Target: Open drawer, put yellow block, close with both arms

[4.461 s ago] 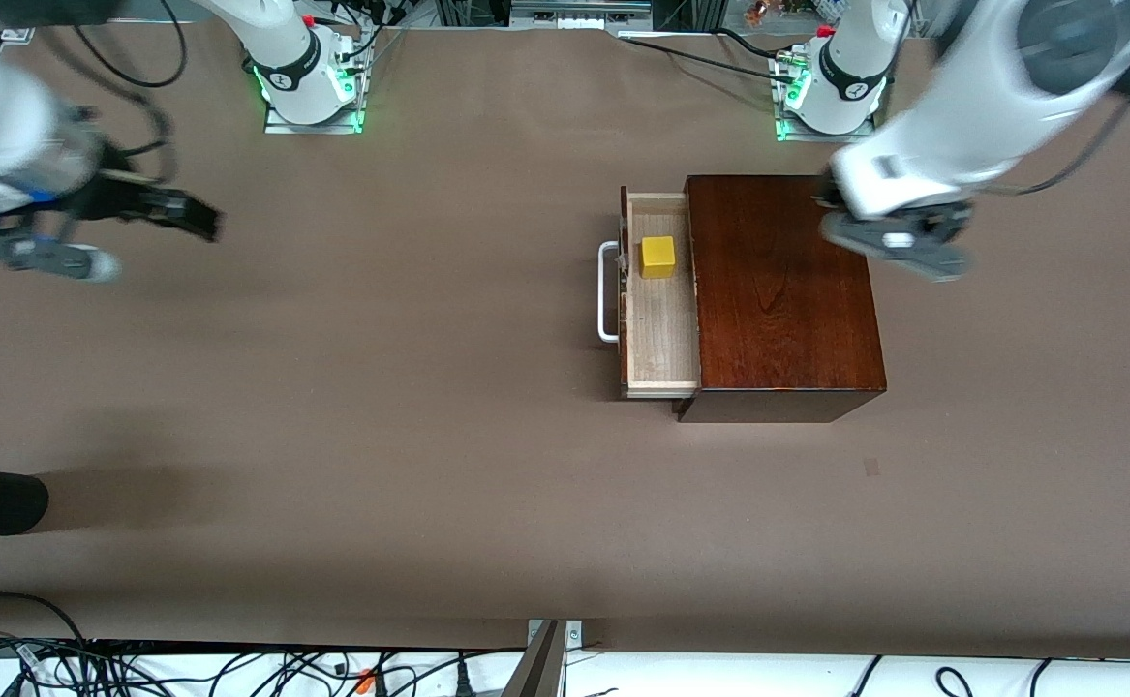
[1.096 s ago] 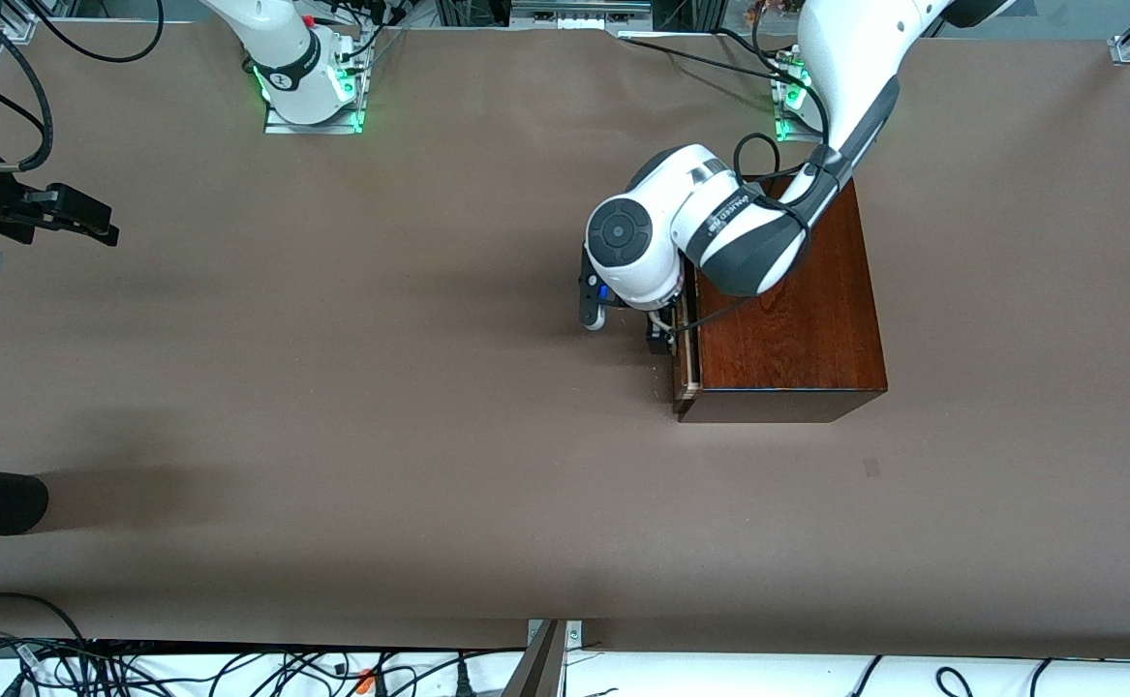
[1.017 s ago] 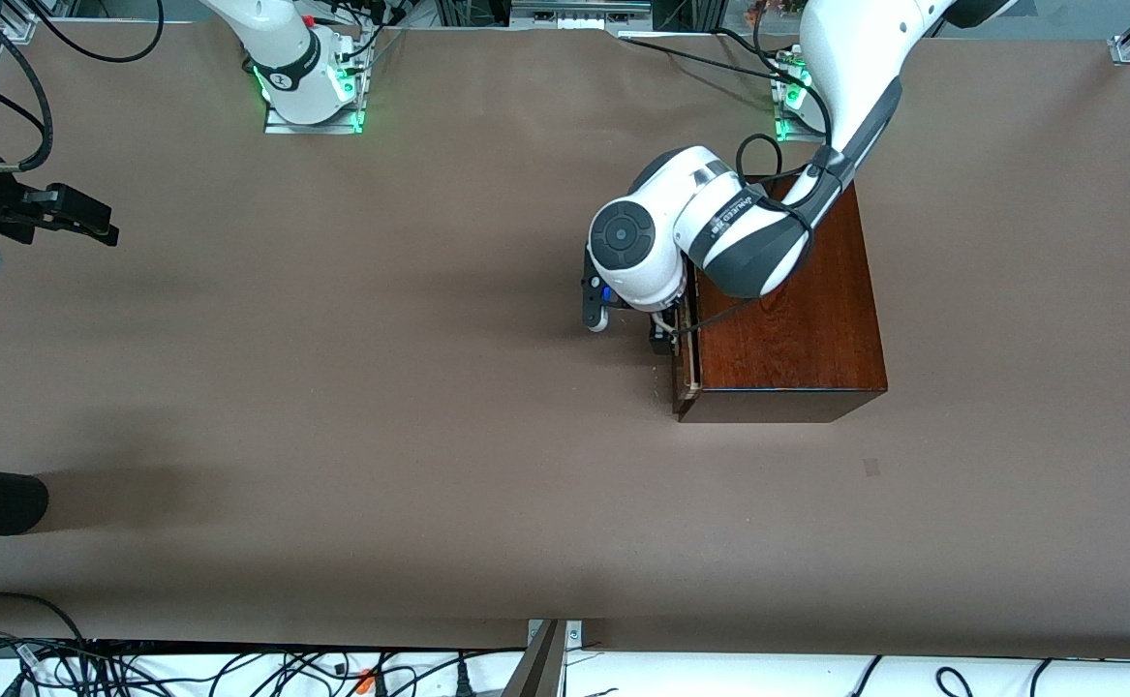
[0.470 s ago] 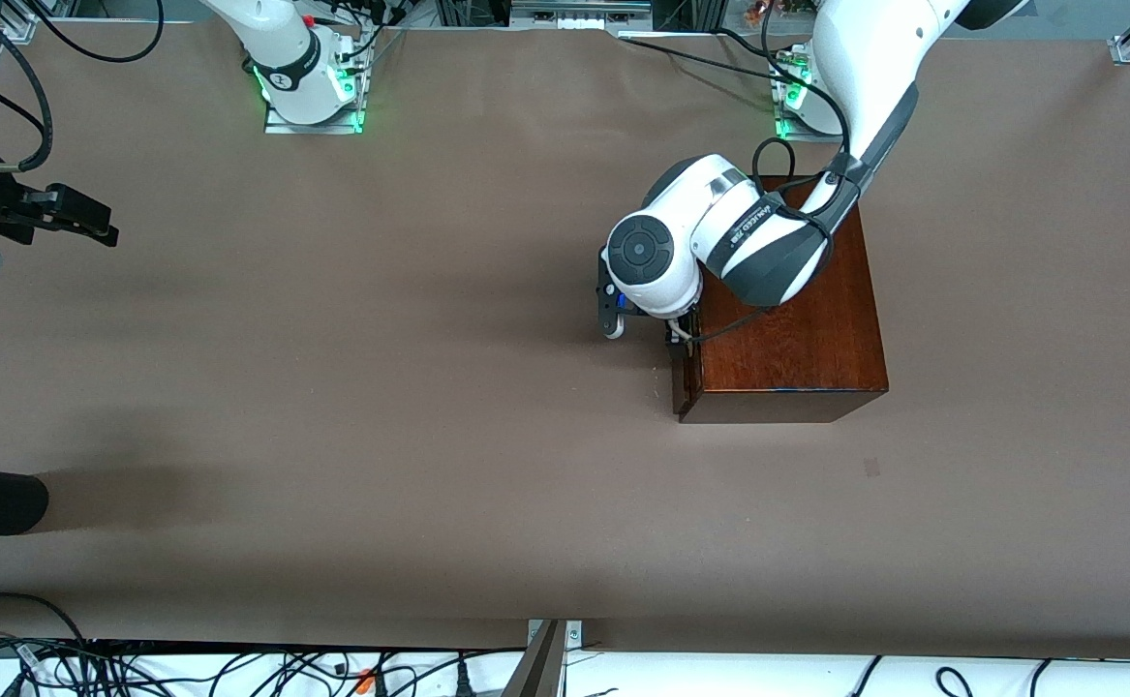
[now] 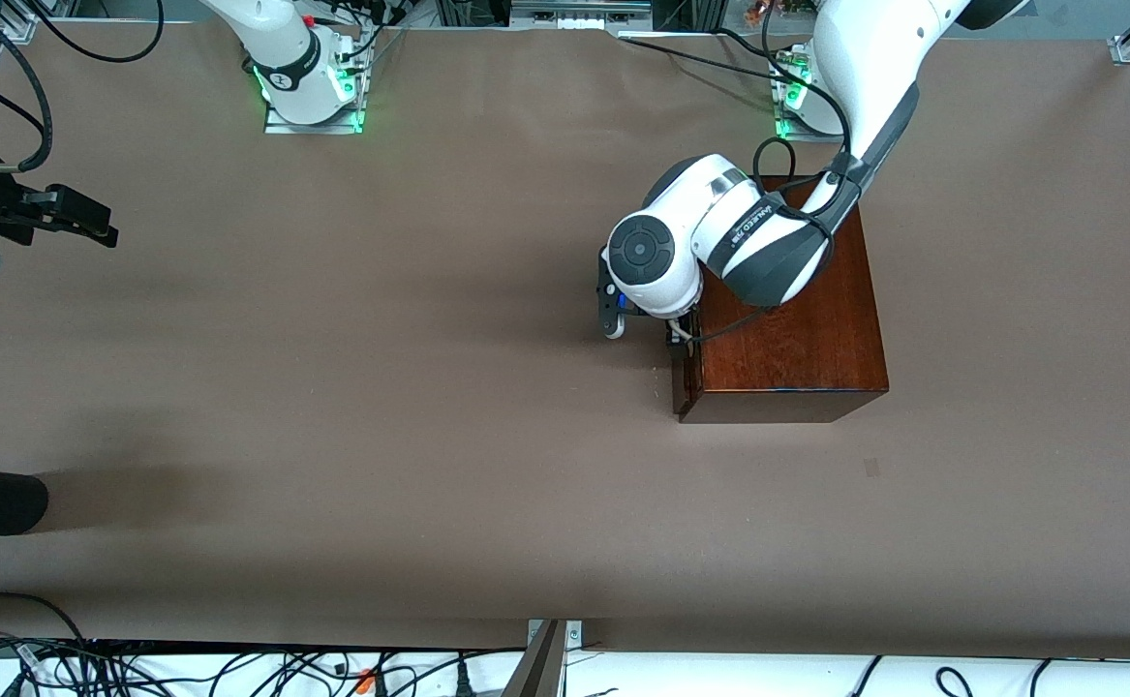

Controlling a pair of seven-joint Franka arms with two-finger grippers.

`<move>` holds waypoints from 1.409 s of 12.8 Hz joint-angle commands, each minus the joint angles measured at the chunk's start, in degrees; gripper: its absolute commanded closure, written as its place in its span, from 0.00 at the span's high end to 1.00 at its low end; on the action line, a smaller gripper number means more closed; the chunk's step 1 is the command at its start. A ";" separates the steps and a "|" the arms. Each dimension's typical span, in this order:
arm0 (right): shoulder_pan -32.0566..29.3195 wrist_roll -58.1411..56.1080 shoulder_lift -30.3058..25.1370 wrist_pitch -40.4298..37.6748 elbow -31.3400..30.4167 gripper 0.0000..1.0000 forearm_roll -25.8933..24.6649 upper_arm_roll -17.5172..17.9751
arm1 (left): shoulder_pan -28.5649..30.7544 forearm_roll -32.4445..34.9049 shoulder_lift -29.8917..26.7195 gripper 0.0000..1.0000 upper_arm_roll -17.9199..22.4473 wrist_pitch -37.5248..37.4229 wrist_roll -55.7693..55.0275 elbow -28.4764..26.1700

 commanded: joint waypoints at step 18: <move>-0.25 0.20 -1.61 0.86 -1.13 1.00 -0.50 0.20 | 12.25 -22.33 -30.26 1.00 20.02 -5.54 -26.85 -4.00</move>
